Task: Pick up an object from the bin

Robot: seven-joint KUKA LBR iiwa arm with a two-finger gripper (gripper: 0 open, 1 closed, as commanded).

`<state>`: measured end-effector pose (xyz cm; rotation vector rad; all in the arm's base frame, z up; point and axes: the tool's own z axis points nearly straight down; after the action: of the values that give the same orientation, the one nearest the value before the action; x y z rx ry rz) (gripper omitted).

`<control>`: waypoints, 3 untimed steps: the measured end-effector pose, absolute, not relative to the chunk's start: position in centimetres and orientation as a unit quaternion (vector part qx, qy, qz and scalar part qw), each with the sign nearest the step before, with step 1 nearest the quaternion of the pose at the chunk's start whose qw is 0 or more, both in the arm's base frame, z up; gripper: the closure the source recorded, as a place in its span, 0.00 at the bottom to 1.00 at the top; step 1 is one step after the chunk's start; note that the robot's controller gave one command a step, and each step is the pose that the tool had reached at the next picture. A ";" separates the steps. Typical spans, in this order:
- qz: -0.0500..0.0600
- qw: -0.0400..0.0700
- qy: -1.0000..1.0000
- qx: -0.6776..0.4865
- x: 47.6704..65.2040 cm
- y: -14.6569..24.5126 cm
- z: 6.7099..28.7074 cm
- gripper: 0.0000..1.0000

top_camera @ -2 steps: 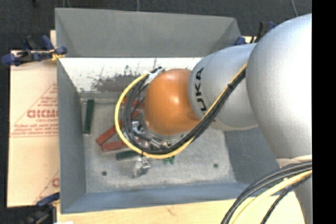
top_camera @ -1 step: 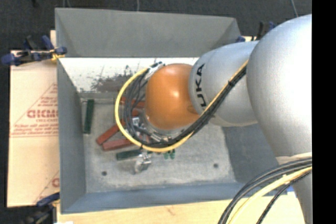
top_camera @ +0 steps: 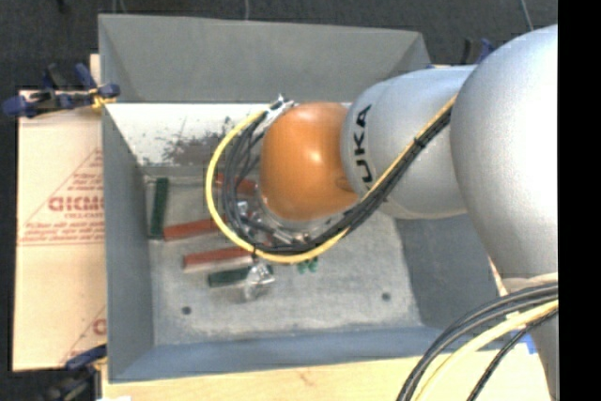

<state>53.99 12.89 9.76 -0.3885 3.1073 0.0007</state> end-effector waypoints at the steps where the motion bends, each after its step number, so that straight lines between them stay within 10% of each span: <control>1: 0.001 -0.006 0.954 -0.300 57.7 13.9 7.9 1.00; 2: 0.001 -0.005 0.954 -0.299 57.7 13.9 7.9 1.00; 3: 0.001 0.002 0.957 -0.289 58.2 12.6 20.0 1.00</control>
Offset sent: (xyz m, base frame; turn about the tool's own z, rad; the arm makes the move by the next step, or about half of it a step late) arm 0.0000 0.0000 0.0000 0.0000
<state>58.25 12.63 19.96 -0.9070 3.0037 0.0018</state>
